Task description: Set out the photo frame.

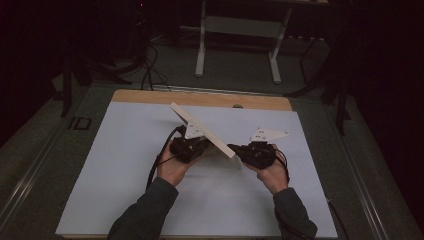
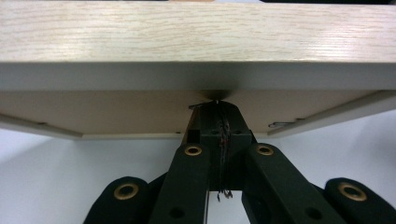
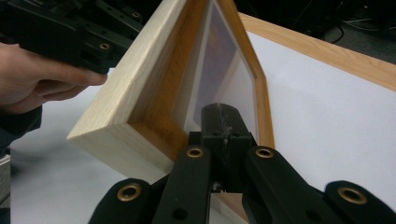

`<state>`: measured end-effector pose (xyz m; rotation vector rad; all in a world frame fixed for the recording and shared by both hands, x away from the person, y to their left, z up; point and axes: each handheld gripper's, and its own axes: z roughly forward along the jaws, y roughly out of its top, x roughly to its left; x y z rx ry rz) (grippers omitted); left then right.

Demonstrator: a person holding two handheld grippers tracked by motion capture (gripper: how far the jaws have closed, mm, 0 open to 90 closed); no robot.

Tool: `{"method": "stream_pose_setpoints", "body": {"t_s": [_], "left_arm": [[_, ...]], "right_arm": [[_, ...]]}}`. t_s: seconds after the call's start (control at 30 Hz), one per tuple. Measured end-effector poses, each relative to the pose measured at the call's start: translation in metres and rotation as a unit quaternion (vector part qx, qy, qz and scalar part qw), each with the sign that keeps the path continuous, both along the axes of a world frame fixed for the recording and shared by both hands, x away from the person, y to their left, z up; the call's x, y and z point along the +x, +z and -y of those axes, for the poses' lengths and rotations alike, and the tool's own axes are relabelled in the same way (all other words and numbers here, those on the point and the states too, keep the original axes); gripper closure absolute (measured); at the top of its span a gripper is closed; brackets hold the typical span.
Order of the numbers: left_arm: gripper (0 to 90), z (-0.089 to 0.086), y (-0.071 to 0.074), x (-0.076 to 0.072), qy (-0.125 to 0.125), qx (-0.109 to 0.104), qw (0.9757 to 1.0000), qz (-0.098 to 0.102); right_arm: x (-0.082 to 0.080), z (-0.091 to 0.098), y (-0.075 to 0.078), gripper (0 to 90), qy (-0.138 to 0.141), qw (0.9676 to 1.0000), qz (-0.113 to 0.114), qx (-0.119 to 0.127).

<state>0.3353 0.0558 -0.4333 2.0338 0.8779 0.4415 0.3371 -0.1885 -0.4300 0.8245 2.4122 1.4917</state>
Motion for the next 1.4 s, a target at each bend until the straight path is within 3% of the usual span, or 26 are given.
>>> {"method": "stream_pose_setpoints", "body": {"t_s": [0.7, 1.17, 1.4], "left_arm": [[90.0, -0.003, -0.005, 0.009, -0.005, -0.012, 0.9998, -0.016], [90.0, -0.007, -0.009, 0.017, -0.027, -0.049, 0.9978, -0.036], [90.0, -0.003, -0.007, 0.009, -0.044, -0.034, 0.9978, -0.035]], "right_arm": [[-0.005, -0.008, 0.002, 90.0, 0.028, 0.9996, 0.004, -0.008], [-0.007, -0.014, 0.002, 90.0, 0.043, 0.9990, 0.002, -0.011], [-0.008, -0.015, 0.002, 90.0, 0.043, 0.9989, 0.005, -0.019]]}}
